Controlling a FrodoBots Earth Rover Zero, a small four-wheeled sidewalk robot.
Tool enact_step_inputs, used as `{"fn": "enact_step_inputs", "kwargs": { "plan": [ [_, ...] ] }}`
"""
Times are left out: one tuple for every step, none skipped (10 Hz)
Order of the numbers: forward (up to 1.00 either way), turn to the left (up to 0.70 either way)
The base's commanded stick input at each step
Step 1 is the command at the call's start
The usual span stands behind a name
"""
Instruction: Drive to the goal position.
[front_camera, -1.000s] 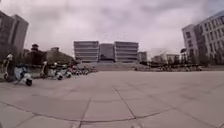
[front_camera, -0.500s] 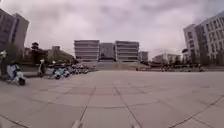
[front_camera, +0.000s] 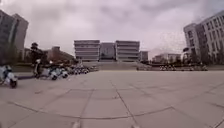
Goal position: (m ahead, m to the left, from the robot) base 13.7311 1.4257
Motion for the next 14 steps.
{"fn": "enact_step_inputs", "kwargs": {
  "plan": [
    [0.70,0.00],
    [0.70,0.00],
    [0.70,0.00],
    [0.70,0.00],
    [0.70,0.00],
    [0.70,0.00],
    [0.70,0.00],
    [0.70,0.00],
    [0.70,0.00],
    [0.70,0.00],
    [0.70,0.00],
    [0.70,0.00],
    [0.70,0.00],
    [0.70,0.00]
  ]
}}
